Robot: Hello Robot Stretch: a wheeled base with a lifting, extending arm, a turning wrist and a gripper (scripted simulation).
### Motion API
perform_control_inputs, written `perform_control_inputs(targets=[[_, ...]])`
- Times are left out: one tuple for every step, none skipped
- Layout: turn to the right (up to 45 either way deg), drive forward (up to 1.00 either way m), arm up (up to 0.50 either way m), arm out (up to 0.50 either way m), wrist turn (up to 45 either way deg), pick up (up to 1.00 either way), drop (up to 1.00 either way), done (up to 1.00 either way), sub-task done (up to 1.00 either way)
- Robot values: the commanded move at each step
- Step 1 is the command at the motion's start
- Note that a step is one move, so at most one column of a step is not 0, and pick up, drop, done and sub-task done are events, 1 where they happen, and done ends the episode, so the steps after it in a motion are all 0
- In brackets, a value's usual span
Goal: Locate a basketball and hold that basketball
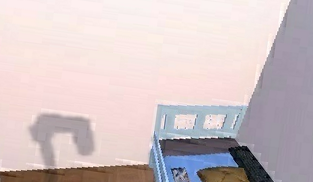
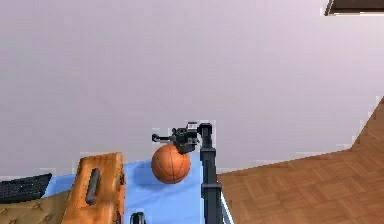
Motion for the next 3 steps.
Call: perform_control_inputs(targets=[[0.0, 0.0, -0.3, 0.0, 0.0, 0.0, 0.0, 0.0, 0.0], [0.0, 0.0, 0.0, 0.0, 0.0, 1.0, 0.0, 0.0, 0.0], [0.0, 0.0, 0.1, 0.0, 0.0, 0.0, 0.0, 0.0, 0.0]])
